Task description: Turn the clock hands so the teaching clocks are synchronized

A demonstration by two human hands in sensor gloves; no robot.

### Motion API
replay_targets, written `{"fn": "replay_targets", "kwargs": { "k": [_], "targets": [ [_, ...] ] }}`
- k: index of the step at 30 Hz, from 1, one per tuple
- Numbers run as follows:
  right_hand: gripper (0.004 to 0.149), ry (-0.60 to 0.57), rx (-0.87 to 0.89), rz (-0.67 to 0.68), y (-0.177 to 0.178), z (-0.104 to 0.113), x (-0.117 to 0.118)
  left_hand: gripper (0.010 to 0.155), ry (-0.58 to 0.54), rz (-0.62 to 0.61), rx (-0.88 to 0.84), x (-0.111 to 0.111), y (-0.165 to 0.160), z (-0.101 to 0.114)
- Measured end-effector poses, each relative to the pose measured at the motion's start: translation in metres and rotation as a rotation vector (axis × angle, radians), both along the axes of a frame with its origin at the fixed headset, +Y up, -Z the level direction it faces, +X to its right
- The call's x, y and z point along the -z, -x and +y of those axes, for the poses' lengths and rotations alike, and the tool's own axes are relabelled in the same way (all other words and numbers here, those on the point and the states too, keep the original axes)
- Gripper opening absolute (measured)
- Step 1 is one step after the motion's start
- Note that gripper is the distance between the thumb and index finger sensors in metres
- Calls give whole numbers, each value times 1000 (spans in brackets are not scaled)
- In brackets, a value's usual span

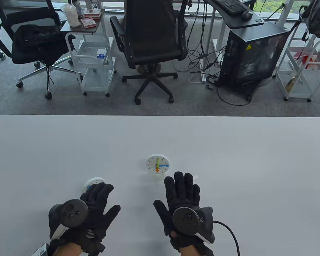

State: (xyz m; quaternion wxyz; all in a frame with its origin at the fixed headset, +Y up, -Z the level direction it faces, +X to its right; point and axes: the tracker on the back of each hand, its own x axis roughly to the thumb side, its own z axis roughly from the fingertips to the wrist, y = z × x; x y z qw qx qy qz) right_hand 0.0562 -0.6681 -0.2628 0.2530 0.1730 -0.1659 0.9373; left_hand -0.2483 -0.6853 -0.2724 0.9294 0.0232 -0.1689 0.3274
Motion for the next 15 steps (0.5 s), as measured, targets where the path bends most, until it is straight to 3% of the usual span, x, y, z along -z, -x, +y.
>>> {"fn": "replay_targets", "kwargs": {
  "k": [15],
  "targets": [
    [79,46,47,-49,-9,-5,5,78,22,-6,7,0,-1,0]
  ]
}}
